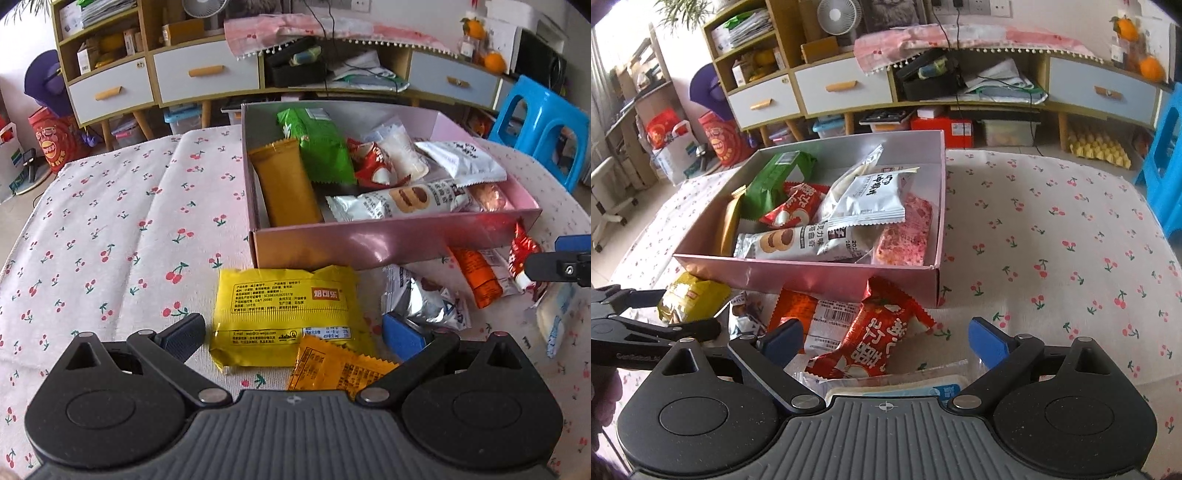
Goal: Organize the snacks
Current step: 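Move both open grippers back over the yellow packet and red packet, then grasp yellow packet with left gripper while right gripper grasps red packet, then carry yellow packet and red packet into the pink box and release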
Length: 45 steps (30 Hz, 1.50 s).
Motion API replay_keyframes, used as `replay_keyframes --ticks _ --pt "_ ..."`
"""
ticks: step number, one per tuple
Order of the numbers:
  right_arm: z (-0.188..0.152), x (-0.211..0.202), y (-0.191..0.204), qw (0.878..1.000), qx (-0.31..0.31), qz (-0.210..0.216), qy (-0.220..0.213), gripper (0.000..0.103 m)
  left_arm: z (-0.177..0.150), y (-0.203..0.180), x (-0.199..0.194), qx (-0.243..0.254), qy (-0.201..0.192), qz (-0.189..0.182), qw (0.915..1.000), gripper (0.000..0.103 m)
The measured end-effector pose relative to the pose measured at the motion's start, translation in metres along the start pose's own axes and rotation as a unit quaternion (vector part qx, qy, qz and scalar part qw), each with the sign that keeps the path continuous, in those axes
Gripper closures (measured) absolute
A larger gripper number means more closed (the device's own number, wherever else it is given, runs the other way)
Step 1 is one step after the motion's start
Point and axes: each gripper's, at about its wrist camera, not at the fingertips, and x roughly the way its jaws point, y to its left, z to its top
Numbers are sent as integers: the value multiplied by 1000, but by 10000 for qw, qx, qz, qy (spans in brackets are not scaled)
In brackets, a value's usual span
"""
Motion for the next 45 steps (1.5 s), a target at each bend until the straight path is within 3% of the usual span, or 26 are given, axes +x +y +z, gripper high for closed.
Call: replay_keyframes --ticks 4,8,16,19,33,45 --pt "0 4 1 10000 -46 33 72 9 0 2 -2 2 -43 -17 10000 2" --pt "0 7 1 9998 50 74 171 18 4 3 -3 -51 -43 -47 10000 14" --pt "1 8 -7 9985 400 209 305 64 10 5 -4 -158 62 -70 9998 27" --pt "3 7 -9 9973 564 306 347 71 12 6 -6 -190 117 -126 9997 29" --pt "11 -4 -10 9934 897 596 402 75 13 7 -16 -187 172 -191 9995 31" --pt "18 -18 -15 9884 1255 824 248 75 22 10 -35 -401 -142 -336 9985 31"
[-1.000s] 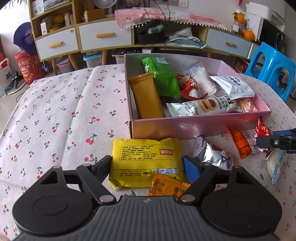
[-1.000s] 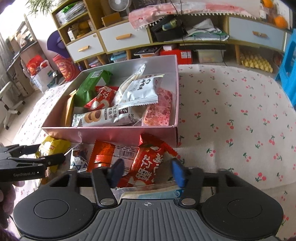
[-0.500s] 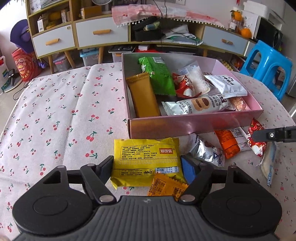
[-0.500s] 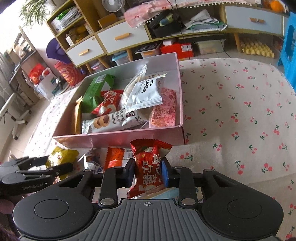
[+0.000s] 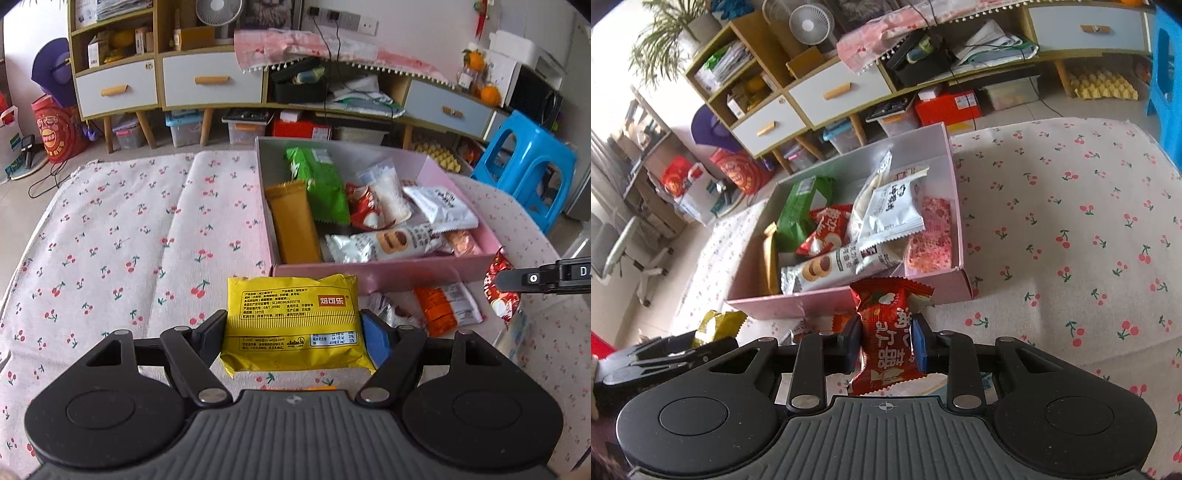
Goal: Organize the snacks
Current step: 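Carry yellow packet and red packet into the pink box and release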
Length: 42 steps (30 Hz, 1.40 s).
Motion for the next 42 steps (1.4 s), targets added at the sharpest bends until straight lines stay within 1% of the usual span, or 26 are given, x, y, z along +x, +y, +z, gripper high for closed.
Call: replay_keyframes --ticks 3,6,9,12,14,19,25,28,32,38,42 --pt "2 -4 -2 9999 109 27 -89 75 3 -3 -3 28 -114 -31 9999 31" --pt "5 -8 0 9996 52 22 -292 75 6 -6 -3 -8 -214 -55 9998 31" --pt "11 -12 1 9990 143 99 -423 75 9 -10 -1 -7 -287 -63 9996 31" --pt "19 -18 8 9977 87 -56 -675 75 16 -17 1 119 -452 18 9989 31" --pt "27 -20 13 9964 39 -113 -844 75 22 -20 3 74 -573 45 9983 31" --pt "38 -10 12 9953 140 -37 -960 75 31 -28 16 -23 -757 181 9970 31" --pt "36 10 3 9944 363 -131 -982 75 36 -31 31 -277 -854 377 9952 31" --pt "33 14 2 9934 405 -140 -1068 75 33 -36 35 -182 -923 501 9943 31" --pt "31 22 4 9924 323 -317 -1140 75 30 -45 40 72 -928 715 9931 31" --pt "27 31 13 9910 -47 -553 -1220 75 27 -49 46 165 -827 745 9936 30" --pt "24 36 18 9909 -266 -609 -1171 72 27 -45 48 202 -739 710 9945 27"
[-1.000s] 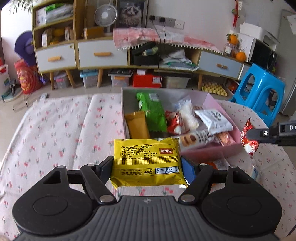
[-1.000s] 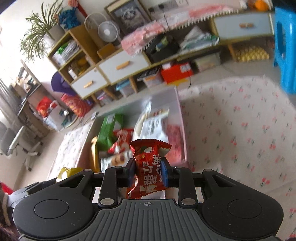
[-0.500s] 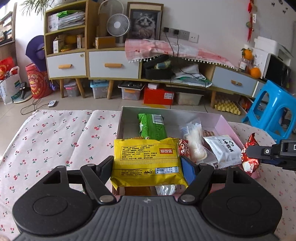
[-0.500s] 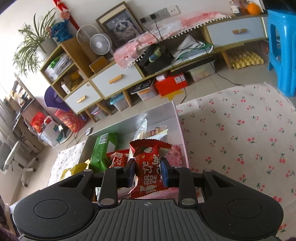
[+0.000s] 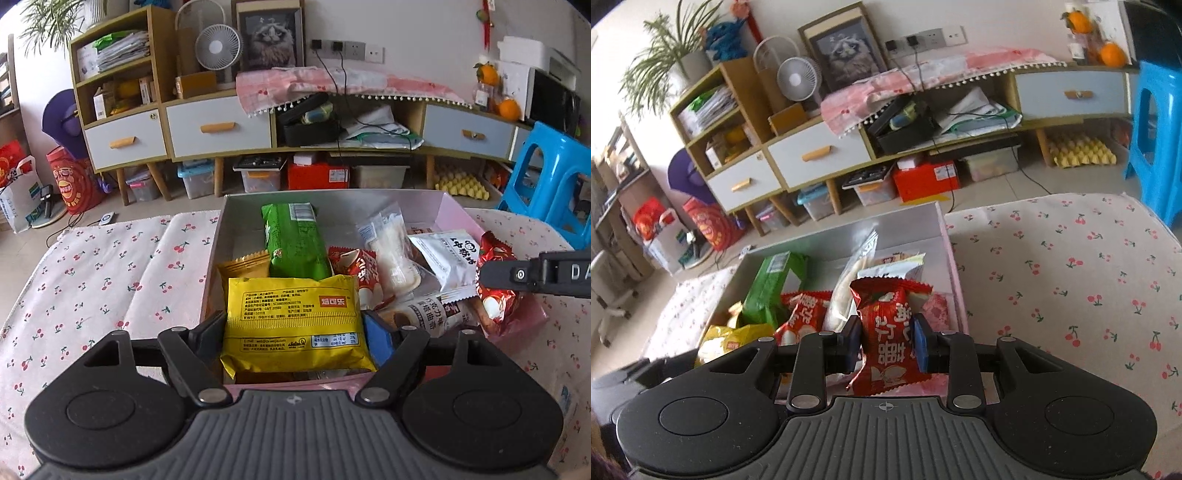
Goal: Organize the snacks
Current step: 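Carry yellow packet and red packet into the pink box and release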
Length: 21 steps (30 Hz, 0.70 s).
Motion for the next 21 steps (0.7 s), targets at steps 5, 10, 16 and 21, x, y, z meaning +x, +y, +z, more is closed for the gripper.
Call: replay_keyframes --ticks 5,10,16,21 --pt "-1 -1 1 10000 8 43 81 63 0 2 -1 -150 73 -87 9998 21" --pt "3 -4 -2 9995 239 148 119 36 2 1 -4 -216 57 -302 9993 8" --pt "8 -9 -4 9990 313 260 178 27 5 2 -7 -337 140 -435 9984 4" --pt "11 -15 -3 9979 379 415 337 18 7 7 -15 -545 198 -545 9968 3"
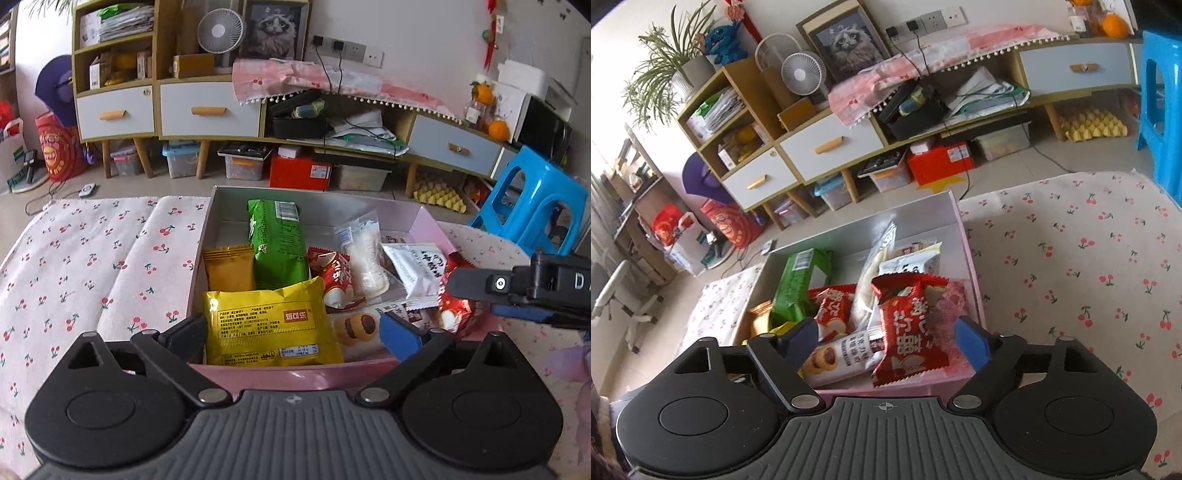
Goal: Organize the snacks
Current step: 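Carry yellow packet and red packet into the pink box and release, then move both open grippers back over the orange-and-white packet and white bread packet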
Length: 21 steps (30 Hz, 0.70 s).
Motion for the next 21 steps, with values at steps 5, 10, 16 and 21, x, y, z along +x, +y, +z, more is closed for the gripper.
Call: replay_keyframes --ticks 5,10,16,21 --pt "-2 -12 1 9998 -173 -10 95 12 0 5 -11 -177 93 -17 9998 1" --pt "-7 -21 -6 9993 -195 -147 295 9 -6 10 -20 -163 305 -46 9994 1" --pt "-22 -32 -17 9970 -429 -407 506 8 -20 19 -26 -93 640 0 9979 1" --pt "-40 -32 -25 9920 -655 -723 807 8 -32 31 -24 -92 1035 297 9941 1"
